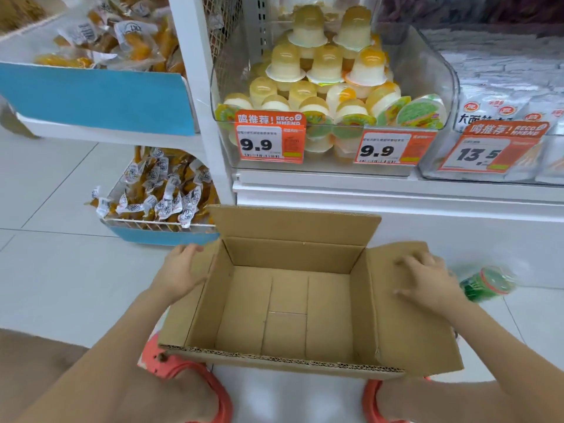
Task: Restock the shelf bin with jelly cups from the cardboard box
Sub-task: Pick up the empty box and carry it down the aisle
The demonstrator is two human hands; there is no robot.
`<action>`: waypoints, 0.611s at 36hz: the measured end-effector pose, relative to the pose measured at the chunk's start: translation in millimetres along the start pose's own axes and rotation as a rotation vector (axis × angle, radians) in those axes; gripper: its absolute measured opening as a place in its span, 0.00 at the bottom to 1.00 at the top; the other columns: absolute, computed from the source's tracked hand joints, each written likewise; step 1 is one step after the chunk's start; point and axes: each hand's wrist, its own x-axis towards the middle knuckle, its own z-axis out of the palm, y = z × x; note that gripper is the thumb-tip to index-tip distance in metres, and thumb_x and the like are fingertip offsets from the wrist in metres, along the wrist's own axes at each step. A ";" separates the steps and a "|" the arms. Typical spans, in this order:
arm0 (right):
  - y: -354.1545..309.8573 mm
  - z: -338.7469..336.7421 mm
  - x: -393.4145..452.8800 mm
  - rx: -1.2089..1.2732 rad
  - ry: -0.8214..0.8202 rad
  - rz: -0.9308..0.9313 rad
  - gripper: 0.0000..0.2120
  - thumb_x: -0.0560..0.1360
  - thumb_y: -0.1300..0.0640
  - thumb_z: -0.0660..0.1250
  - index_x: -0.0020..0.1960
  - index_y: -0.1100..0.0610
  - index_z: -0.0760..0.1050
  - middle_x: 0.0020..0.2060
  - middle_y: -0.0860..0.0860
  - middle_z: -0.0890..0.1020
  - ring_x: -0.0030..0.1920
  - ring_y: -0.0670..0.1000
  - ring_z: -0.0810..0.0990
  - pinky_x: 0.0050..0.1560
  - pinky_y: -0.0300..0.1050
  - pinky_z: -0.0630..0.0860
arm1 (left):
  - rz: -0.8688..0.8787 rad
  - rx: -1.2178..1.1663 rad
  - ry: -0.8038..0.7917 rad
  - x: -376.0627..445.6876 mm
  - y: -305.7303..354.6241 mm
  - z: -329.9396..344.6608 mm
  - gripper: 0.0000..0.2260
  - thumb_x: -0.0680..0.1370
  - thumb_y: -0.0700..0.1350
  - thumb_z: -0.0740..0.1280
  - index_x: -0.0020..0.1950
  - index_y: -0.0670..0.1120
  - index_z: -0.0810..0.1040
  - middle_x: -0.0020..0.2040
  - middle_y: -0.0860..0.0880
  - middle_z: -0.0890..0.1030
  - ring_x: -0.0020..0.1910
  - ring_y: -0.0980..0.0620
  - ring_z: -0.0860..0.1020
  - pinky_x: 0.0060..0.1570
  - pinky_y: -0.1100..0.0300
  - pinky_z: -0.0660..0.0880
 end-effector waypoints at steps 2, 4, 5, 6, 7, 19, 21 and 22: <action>5.6 19.2 -2.2 0.036 0.015 0.069 0.31 0.71 0.46 0.72 0.69 0.44 0.62 0.76 0.51 0.48 0.73 0.62 0.52 0.66 0.60 0.64 | -0.146 -0.024 -0.075 0.0 -27.8 6.4 0.36 0.69 0.49 0.76 0.72 0.47 0.64 0.68 0.38 0.66 0.66 0.39 0.66 0.66 0.49 0.64; 8.0 34.1 -4.5 0.094 0.083 0.097 0.31 0.69 0.50 0.73 0.69 0.45 0.64 0.77 0.51 0.43 0.72 0.66 0.56 0.68 0.58 0.62 | -0.252 -0.098 -0.134 -1.0 -51.2 13.4 0.42 0.67 0.52 0.77 0.74 0.50 0.59 0.68 0.36 0.65 0.67 0.37 0.65 0.65 0.47 0.65; 7.3 39.6 -6.7 0.141 0.118 0.119 0.32 0.69 0.52 0.74 0.69 0.46 0.65 0.77 0.52 0.42 0.70 0.67 0.59 0.68 0.57 0.62 | -0.288 -0.146 -0.167 -1.9 -60.9 17.5 0.44 0.66 0.53 0.77 0.75 0.51 0.57 0.69 0.36 0.65 0.67 0.37 0.64 0.65 0.46 0.64; 6.0 44.0 -9.3 0.199 0.155 0.154 0.32 0.68 0.54 0.75 0.69 0.46 0.65 0.77 0.54 0.43 0.69 0.67 0.63 0.66 0.57 0.63 | -0.307 -0.190 -0.204 -2.8 -69.7 22.2 0.46 0.65 0.54 0.78 0.76 0.52 0.55 0.70 0.37 0.64 0.68 0.37 0.64 0.66 0.45 0.64; 3.9 46.4 -12.4 0.263 0.190 0.196 0.32 0.68 0.56 0.75 0.68 0.47 0.66 0.76 0.56 0.44 0.66 0.68 0.66 0.65 0.58 0.66 | -0.310 -0.230 -0.242 -3.6 -76.0 27.1 0.48 0.64 0.55 0.78 0.76 0.53 0.53 0.72 0.38 0.62 0.70 0.38 0.62 0.67 0.46 0.63; -10.2 15.3 -40.5 0.588 0.141 0.201 0.26 0.69 0.62 0.74 0.61 0.43 0.71 0.52 0.48 0.76 0.47 0.52 0.75 0.40 0.44 0.69 | -0.535 -0.705 -0.682 19.0 -113.0 51.6 0.54 0.66 0.49 0.76 0.76 0.59 0.39 0.76 0.48 0.58 0.71 0.44 0.64 0.69 0.48 0.62; -14.8 17.5 -42.2 0.600 0.099 0.192 0.25 0.69 0.62 0.75 0.60 0.44 0.73 0.53 0.47 0.77 0.46 0.50 0.76 0.38 0.39 0.70 | -0.517 -0.728 -0.734 21.0 -110.9 53.5 0.52 0.66 0.49 0.76 0.77 0.58 0.42 0.72 0.49 0.65 0.62 0.47 0.70 0.64 0.52 0.68; -15.9 19.8 -43.0 0.587 0.095 0.201 0.24 0.69 0.61 0.75 0.60 0.43 0.74 0.53 0.48 0.78 0.45 0.50 0.77 0.37 0.38 0.70 | -0.509 -0.710 -0.752 20.7 -108.6 53.6 0.50 0.66 0.49 0.76 0.77 0.57 0.45 0.69 0.50 0.67 0.60 0.48 0.71 0.61 0.54 0.69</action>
